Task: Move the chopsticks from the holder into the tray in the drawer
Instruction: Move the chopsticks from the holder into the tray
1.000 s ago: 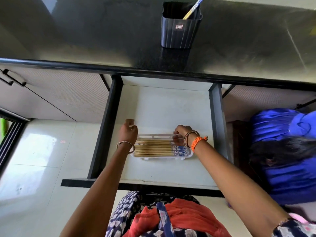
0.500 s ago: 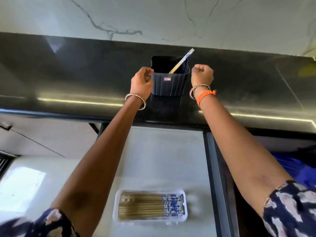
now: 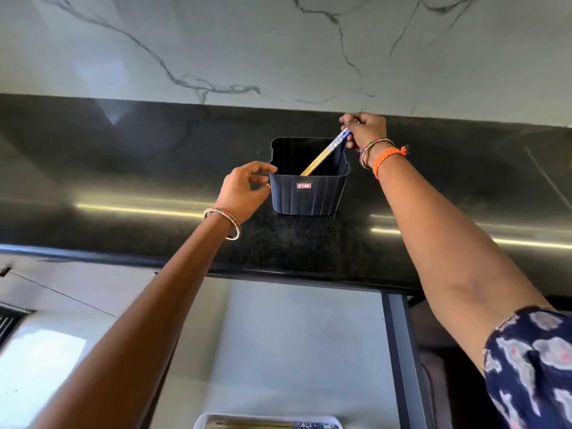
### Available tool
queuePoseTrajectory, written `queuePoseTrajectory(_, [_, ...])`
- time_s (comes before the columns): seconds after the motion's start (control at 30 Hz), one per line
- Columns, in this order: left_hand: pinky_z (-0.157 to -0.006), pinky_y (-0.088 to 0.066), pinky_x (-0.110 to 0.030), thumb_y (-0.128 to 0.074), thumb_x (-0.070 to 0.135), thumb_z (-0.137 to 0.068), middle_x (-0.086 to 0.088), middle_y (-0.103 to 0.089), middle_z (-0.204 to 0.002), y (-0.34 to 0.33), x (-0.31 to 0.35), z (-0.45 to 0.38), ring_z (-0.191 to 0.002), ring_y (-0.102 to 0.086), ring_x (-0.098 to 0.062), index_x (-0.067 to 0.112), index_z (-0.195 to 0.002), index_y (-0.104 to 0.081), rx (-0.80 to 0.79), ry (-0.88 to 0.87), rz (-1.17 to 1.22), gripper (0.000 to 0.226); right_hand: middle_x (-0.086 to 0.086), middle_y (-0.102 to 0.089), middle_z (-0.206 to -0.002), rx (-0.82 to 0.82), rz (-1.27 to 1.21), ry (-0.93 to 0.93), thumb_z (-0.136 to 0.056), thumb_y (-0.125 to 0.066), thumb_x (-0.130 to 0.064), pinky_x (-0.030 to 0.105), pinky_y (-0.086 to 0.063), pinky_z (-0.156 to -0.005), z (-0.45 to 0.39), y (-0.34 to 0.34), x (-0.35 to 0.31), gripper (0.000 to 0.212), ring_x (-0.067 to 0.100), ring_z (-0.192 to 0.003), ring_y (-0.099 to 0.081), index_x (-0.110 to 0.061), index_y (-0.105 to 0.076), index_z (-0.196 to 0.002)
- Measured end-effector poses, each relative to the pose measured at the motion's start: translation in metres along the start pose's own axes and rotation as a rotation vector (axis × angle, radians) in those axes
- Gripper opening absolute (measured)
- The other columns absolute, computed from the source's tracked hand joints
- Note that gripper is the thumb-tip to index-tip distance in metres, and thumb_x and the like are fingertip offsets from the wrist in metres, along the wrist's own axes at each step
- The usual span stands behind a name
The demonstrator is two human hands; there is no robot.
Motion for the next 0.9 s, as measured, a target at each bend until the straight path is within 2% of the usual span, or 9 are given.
queuePoseTrajectory(0.1, [-0.088, -0.056, -0.037, -0.055, -0.001, -0.081, -0.003, -0.068, -0.101, 0.0, -0.001, 0.004, -0.093, -0.066, -0.019, 0.016, -0.102, -0.066, -0.003, 0.008, 0.05, 0.03, 0.002, -0.056, -0.063, 0.038, -0.09, 0.026, -0.093, -0.055, -0.012, 0.013, -0.038, -0.036, 0.004, 0.014, -0.014, 0.026, 0.0, -0.029, -0.044, -0.014, -0.06, -0.068])
queuePoseTrajectory(0.2, [-0.087, -0.056, -0.042, -0.055, 0.0, -0.081, -0.004, -0.068, -0.099, 0.004, 0.001, 0.008, -0.091, -0.067, -0.024, 0.02, -0.098, -0.066, 0.0, 0.005, 0.098, 0.028, 0.002, -0.056, -0.064, 0.1, -0.169, 0.078, -0.094, -0.054, -0.011, 0.013, -0.037, -0.035, 0.016, 0.04, -0.036, 0.026, 0.0, -0.029, -0.043, -0.015, -0.06, -0.069])
queuePoseTrajectory(0.27, [-0.087, -0.056, -0.041, -0.055, 0.0, -0.082, -0.002, -0.067, -0.097, 0.01, 0.005, 0.013, -0.088, -0.065, -0.02, 0.02, -0.096, -0.065, 0.022, 0.0, 0.147, 0.027, 0.001, -0.055, -0.064, 0.151, -0.229, 0.112, -0.093, -0.054, -0.011, 0.015, -0.037, -0.036, 0.03, 0.059, -0.053, 0.024, 0.0, -0.031, -0.043, -0.014, -0.061, -0.07])
queuePoseTrajectory(0.33, [-0.084, -0.056, -0.036, -0.055, -0.002, -0.083, -0.002, -0.066, -0.097, 0.017, 0.011, 0.025, -0.084, -0.063, -0.014, 0.013, -0.098, -0.065, 0.049, 0.004, 0.222, 0.024, 0.002, -0.055, -0.065, 0.194, -0.325, 0.14, -0.093, -0.055, -0.011, 0.016, -0.039, -0.04, 0.057, 0.076, -0.067, 0.022, 0.001, -0.035, -0.045, -0.012, -0.061, -0.071])
queuePoseTrajectory(0.47, [-0.068, -0.057, -0.014, -0.057, -0.003, -0.084, 0.004, -0.065, -0.09, 0.033, 0.007, 0.073, -0.082, -0.062, -0.008, 0.008, -0.099, -0.064, 0.101, 0.047, 0.389, 0.02, 0.0, -0.058, -0.063, 0.186, -0.531, 0.163, -0.094, -0.054, -0.006, 0.017, -0.039, -0.041, 0.134, 0.095, -0.067, 0.022, 0.002, -0.04, -0.047, -0.009, -0.059, -0.072])
queuePoseTrajectory(0.63, [-0.059, -0.054, -0.008, -0.056, -0.005, -0.085, 0.002, -0.06, -0.078, 0.047, -0.057, 0.172, -0.072, -0.057, -0.007, 0.018, -0.076, -0.06, 0.203, 0.309, 0.58, 0.025, -0.003, -0.07, -0.058, -0.016, -0.446, 0.026, -0.09, -0.053, 0.008, 0.014, -0.054, -0.056, 0.254, 0.079, 0.003, 0.018, 0.005, -0.052, -0.063, -0.003, -0.063, -0.079])
queuePoseTrajectory(0.73, [-0.055, -0.051, -0.008, -0.049, -0.007, -0.087, 0.005, -0.061, -0.067, 0.042, -0.112, 0.238, -0.065, -0.056, -0.005, 0.018, -0.073, -0.058, 0.096, 0.516, 0.535, 0.029, -0.005, -0.072, -0.058, -0.153, -0.356, -0.123, -0.087, -0.056, 0.008, 0.011, -0.055, -0.062, 0.323, 0.059, 0.066, 0.013, 0.003, -0.054, -0.067, -0.001, -0.062, -0.08])
queuePoseTrajectory(0.8, [-0.047, -0.048, -0.008, -0.047, -0.009, -0.087, 0.009, -0.062, -0.045, 0.039, -0.145, 0.278, -0.046, -0.056, -0.001, 0.015, -0.072, -0.058, 0.032, 0.659, 0.513, 0.03, -0.006, -0.072, -0.057, -0.249, -0.3, -0.231, -0.082, -0.06, 0.006, 0.011, -0.056, -0.063, 0.364, 0.048, 0.107, 0.008, 0.002, -0.054, -0.068, -0.001, -0.062, -0.079])
queuePoseTrajectory(0.9, [-0.043, -0.048, -0.009, -0.047, -0.011, -0.086, 0.009, -0.059, -0.034, 0.032, -0.177, 0.317, -0.032, -0.053, 0.001, 0.013, -0.068, -0.058, -0.026, 0.796, 0.455, 0.031, -0.004, -0.073, -0.057, -0.324, -0.216, -0.357, -0.083, -0.053, 0.018, 0.013, -0.058, -0.064, 0.403, 0.05, 0.157, 0.021, 0.004, -0.055, -0.07, 0.0, -0.063, -0.077])
Point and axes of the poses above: each hand's wrist, its own z-axis away from the middle knuckle, its own y-axis out of the back of the hand, x = y × z, the point moved 3 cm from there along -z, towards the middle knuckle
